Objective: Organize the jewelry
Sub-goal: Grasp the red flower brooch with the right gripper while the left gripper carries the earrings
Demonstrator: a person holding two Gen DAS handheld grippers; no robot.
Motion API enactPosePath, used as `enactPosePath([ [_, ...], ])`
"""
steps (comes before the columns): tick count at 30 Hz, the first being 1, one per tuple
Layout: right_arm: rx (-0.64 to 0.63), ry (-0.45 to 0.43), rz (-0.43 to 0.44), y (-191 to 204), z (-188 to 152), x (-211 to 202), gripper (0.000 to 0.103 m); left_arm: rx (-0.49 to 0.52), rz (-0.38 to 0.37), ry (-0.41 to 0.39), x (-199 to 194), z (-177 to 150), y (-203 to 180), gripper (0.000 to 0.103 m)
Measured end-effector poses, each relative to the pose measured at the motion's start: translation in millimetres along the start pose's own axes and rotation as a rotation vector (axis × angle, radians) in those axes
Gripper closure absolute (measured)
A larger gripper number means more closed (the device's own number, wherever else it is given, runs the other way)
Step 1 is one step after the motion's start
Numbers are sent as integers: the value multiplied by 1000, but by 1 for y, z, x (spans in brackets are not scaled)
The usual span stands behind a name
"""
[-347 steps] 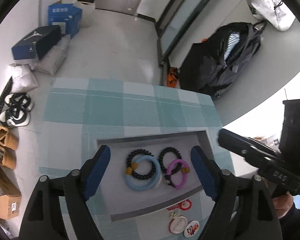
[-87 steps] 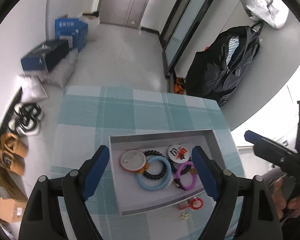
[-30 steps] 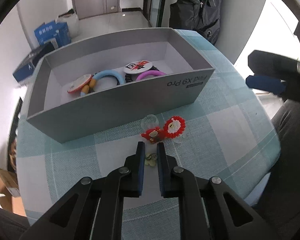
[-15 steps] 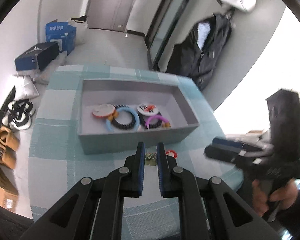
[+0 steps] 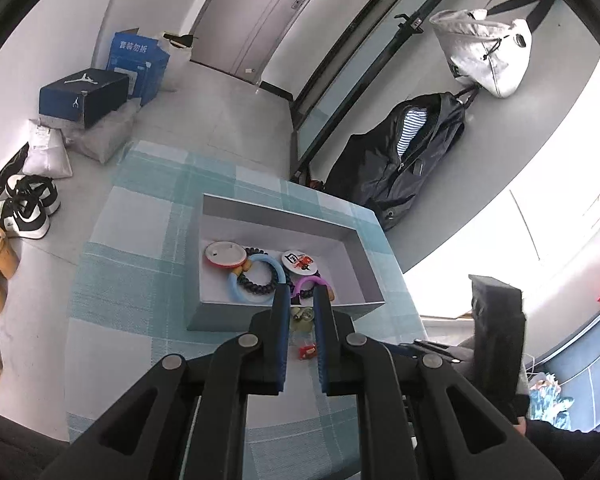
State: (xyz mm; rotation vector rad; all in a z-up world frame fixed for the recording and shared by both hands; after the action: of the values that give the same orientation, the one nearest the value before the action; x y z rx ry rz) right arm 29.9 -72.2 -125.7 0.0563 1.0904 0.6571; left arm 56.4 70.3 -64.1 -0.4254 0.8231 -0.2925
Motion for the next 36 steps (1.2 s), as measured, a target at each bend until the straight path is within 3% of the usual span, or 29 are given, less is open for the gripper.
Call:
enactPosePath([
  [11, -17, 21, -6, 3, 1, 13, 68, -60, -19, 27, -1, 2, 15, 96],
  [14, -25, 27, 1, 6, 3, 16, 77, -63, -19, 34, -1, 1, 15, 96],
  [20, -36, 24, 3, 8, 2, 16, 80, -44, -5, 36, -2, 0, 14, 95],
  [22, -33, 18, 11, 8, 2, 15, 88, -48, -8, 41, -1, -1, 14, 95],
  [36, 26, -27, 83, -1, 4, -8, 88, -23, 9, 57, 4, -3, 8, 96],
])
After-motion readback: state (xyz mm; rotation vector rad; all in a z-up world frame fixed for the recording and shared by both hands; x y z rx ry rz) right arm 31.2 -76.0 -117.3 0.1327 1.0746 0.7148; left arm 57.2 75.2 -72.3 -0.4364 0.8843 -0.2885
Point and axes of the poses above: each gripper's, at about its wrist camera, not at the fingertips, and x roughly the way its jaws point, y to its left, z to its top, the point moved 6 cm from there along x, roughly the way its jaws point, and after that the axes turned 5 degrees about z, right-handed, at the moved point
